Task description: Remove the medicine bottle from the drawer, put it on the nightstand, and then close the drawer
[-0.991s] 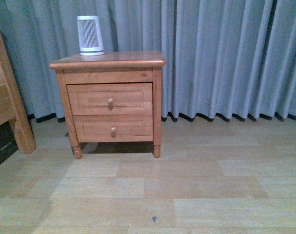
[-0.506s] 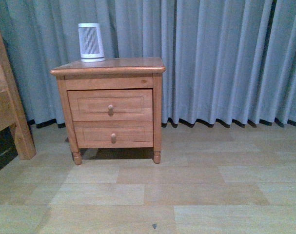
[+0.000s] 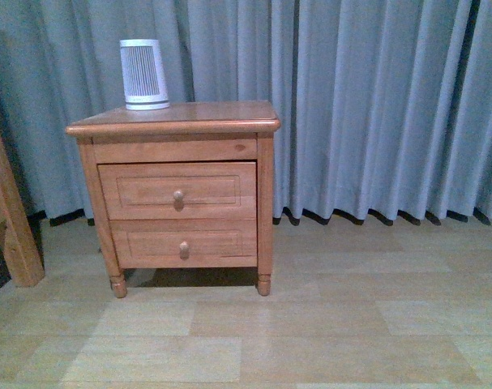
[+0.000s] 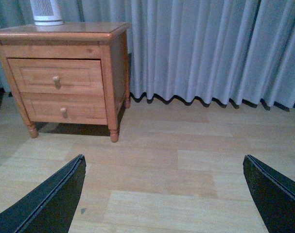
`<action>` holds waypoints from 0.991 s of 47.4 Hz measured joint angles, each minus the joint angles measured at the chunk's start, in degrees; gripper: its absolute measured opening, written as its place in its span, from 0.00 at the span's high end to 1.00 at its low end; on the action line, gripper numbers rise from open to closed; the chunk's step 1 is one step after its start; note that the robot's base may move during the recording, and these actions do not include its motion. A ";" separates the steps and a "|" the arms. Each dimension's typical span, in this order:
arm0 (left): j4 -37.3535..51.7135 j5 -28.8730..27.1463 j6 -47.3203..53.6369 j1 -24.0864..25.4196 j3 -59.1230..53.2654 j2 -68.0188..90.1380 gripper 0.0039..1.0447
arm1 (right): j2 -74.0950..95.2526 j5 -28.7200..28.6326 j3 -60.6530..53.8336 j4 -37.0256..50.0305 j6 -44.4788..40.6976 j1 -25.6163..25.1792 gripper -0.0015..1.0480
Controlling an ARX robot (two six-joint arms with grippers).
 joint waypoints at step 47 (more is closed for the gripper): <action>-4.63 4.24 -2.16 1.07 1.62 1.88 0.06 | 0.00 0.02 0.00 0.00 -0.02 0.00 0.07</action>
